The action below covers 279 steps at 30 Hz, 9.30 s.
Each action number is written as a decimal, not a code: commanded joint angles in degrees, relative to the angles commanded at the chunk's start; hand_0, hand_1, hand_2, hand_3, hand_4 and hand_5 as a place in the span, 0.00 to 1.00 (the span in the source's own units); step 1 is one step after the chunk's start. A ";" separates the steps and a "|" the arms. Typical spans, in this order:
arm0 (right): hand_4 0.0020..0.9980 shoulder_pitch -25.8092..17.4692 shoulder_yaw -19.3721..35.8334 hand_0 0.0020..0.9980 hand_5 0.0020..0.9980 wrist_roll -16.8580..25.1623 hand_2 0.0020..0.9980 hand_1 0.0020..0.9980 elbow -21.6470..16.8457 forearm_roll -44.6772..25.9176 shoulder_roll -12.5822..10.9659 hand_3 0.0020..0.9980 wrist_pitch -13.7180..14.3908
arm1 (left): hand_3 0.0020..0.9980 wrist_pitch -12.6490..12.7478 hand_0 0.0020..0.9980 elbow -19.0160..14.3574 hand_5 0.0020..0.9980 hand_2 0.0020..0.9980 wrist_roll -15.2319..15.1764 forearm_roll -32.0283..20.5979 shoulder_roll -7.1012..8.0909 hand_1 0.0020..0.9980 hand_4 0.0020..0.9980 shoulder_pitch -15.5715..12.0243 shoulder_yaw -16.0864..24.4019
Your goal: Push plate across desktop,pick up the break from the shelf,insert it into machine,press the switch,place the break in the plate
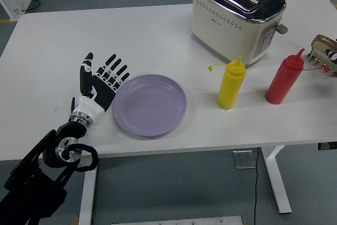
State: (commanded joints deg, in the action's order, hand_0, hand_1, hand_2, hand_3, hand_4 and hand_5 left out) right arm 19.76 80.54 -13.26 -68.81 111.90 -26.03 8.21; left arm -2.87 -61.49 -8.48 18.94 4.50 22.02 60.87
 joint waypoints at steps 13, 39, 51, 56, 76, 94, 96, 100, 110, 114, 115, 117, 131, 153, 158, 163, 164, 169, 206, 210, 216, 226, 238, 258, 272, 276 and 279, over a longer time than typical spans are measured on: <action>0.59 3.43 -3.16 0.62 0.01 -1.94 0.65 0.64 3.75 4.39 0.89 0.72 3.62 | 0.79 -0.02 0.89 -0.07 1.00 0.90 -0.01 0.09 -0.17 0.85 0.74 -0.22 -0.44; 0.36 4.40 -4.07 0.42 0.00 -0.73 0.51 0.47 2.51 3.14 0.52 0.53 7.61 | 0.79 0.13 0.89 -2.35 1.00 0.90 0.01 1.21 -0.03 0.85 0.74 -0.51 0.74; 0.31 5.37 -2.17 0.43 0.00 -0.80 0.51 0.47 -3.90 4.75 -1.01 0.53 8.53 | 0.79 1.02 0.89 -5.67 1.00 0.90 0.07 3.25 0.37 0.84 0.74 -2.21 6.23; 0.31 7.61 -2.43 0.43 0.00 -0.87 0.51 0.46 -6.73 4.75 -1.50 0.53 8.88 | 0.79 1.63 0.88 -8.50 1.00 0.89 0.61 2.09 0.51 0.84 0.74 -4.63 11.18; 0.30 23.72 -9.15 0.42 0.00 -3.15 0.49 0.45 -6.58 -0.05 3.21 0.52 9.55 | 0.78 0.86 0.87 -14.79 1.00 0.88 1.58 -4.03 3.96 0.83 0.73 -12.35 27.76; 0.29 39.40 -15.05 0.42 0.00 -13.54 0.49 0.44 5.22 -5.83 12.48 0.52 9.06 | 0.78 0.97 0.86 -16.58 1.00 0.88 1.88 -3.46 4.59 0.82 0.72 -14.49 29.62; 0.29 40.69 -15.56 0.42 0.00 -14.55 0.49 0.44 7.00 -5.99 13.38 0.52 8.81 | 0.78 0.96 0.86 -16.64 1.00 0.88 1.91 -3.42 4.59 0.82 0.72 -14.48 29.55; 0.29 42.95 -16.48 0.42 0.00 -15.68 0.49 0.44 10.48 -6.23 15.12 0.52 8.45 | 0.78 0.95 0.86 -16.77 1.00 0.88 1.94 -3.33 4.65 0.82 0.72 -14.44 29.52; 0.27 46.29 -17.87 0.42 0.00 -18.28 0.49 0.44 16.16 -4.52 18.74 0.52 8.55 | 0.78 1.01 0.86 -16.68 1.00 0.88 1.92 -3.23 4.69 0.82 0.72 -14.29 29.40; 0.27 46.70 -18.06 0.42 0.00 -20.31 0.49 0.44 16.74 -4.12 19.70 0.52 8.69 | 0.78 1.03 0.86 -16.60 1.00 0.88 1.91 -3.15 4.68 0.82 0.72 -14.27 29.38; 0.27 46.80 -18.12 0.42 0.00 -20.97 0.49 0.44 16.83 -4.03 19.95 0.52 8.75 | 0.78 1.03 0.86 -16.58 1.00 0.88 1.90 -3.13 4.69 0.82 0.72 -14.27 29.39; 0.27 46.93 -18.18 0.42 0.00 -21.96 0.49 0.44 16.97 -3.91 20.34 0.52 8.81 | 0.78 1.04 0.86 -16.55 1.00 0.88 1.89 -3.10 4.69 0.82 0.72 -14.27 29.40; 0.27 47.21 -19.05 0.41 0.00 -23.72 0.49 0.43 17.58 -3.89 21.95 0.52 8.67 | 0.78 1.10 0.86 -16.26 1.00 0.88 1.85 -2.93 4.58 0.82 0.72 -14.22 29.35; 0.27 46.06 -19.38 0.40 0.00 -23.72 0.49 0.43 20.73 -3.31 22.37 0.52 9.71 | 0.78 1.14 0.87 -16.28 1.00 0.88 1.76 -2.91 4.53 0.82 0.72 -14.06 29.28; 0.27 45.85 -19.43 0.40 0.00 -23.72 0.49 0.43 21.07 -3.36 22.49 0.52 9.70 | 0.78 1.13 0.87 -16.25 1.00 0.88 1.76 -2.92 4.51 0.82 0.72 -14.09 29.19; 0.27 45.66 -19.62 0.40 0.00 -23.72 0.49 0.43 21.57 -3.23 22.60 0.52 9.51 | 0.78 1.13 0.87 -16.24 1.00 0.88 1.74 -2.93 4.52 0.82 0.72 -14.15 29.16; 0.38 45.61 -19.66 0.39 0.00 -23.66 0.54 0.48 21.73 -3.19 22.65 0.54 9.35 | 0.78 1.13 0.87 -16.23 1.00 0.88 1.74 -2.93 4.51 0.82 0.72 -14.17 29.14; 0.38 45.47 -19.88 0.39 0.00 -22.93 0.54 0.48 22.27 -2.88 22.84 0.54 7.47 | 0.78 1.13 0.87 -16.22 1.00 0.88 1.73 -2.95 4.49 0.82 0.72 -14.25 29.02; 0.63 42.28 -20.49 0.48 0.34 -17.43 0.83 0.55 15.27 -5.02 15.03 0.85 13.83 | 0.78 1.09 0.87 -16.46 1.00 0.88 1.65 -2.89 4.73 0.82 0.72 -14.25 29.26; 0.63 40.27 -21.28 0.48 0.34 -14.91 0.83 0.55 11.81 -8.16 10.52 0.85 13.85 | 0.78 1.11 0.87 -16.52 1.00 0.88 1.66 -2.82 4.80 0.82 0.72 -14.37 29.44; 0.63 37.40 -22.30 0.41 0.39 -12.40 0.83 0.47 7.66 -11.37 4.77 0.88 11.85 | 0.78 1.12 0.87 -16.59 1.00 0.88 1.67 -2.76 4.82 0.82 0.72 -14.55 29.65; 0.65 34.66 -22.91 0.43 0.38 -10.72 0.85 0.50 5.10 -15.05 1.39 0.96 12.61 | 0.78 1.08 0.86 -16.63 1.00 0.88 1.72 -2.70 4.69 0.82 0.72 -14.51 29.41; 0.45 27.61 -23.14 0.40 0.23 -8.76 0.78 0.47 -2.23 -17.24 -7.95 0.81 2.52 | 0.78 1.11 0.87 -16.70 1.00 0.88 1.68 -2.63 4.72 0.82 0.72 -14.99 29.68; 0.40 22.05 -22.64 0.30 0.18 -6.29 0.62 0.40 -5.75 -14.93 -12.16 0.61 -6.86 | 0.78 1.08 0.87 -16.60 1.00 0.88 1.73 -2.46 4.63 0.82 0.72 -15.29 29.20; 0.40 23.10 -26.78 0.29 0.19 -6.44 0.60 0.40 -4.37 -16.09 -11.83 0.59 -8.81 | 0.78 1.09 0.86 -16.66 1.00 0.88 1.71 -2.45 4.65 0.82 0.72 -15.08 29.49; 0.40 23.13 -27.64 0.29 0.19 -6.59 0.59 0.40 -4.74 -16.31 -11.84 0.58 -9.48 | 0.78 1.10 0.86 -16.68 1.00 0.88 1.71 -2.45 4.67 0.82 0.72 -15.03 29.60; 0.39 23.00 -28.05 0.29 0.19 -6.66 0.59 0.39 -5.16 -16.45 -11.91 0.58 -9.88 | 0.78 1.09 0.86 -16.69 1.00 0.88 1.71 -2.45 4.67 0.82 0.72 -14.99 29.65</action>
State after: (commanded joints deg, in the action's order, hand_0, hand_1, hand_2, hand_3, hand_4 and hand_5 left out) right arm 42.77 52.48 -19.92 -73.97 95.45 -37.94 -1.68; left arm -1.78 -78.18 -6.78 16.48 9.18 7.03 90.52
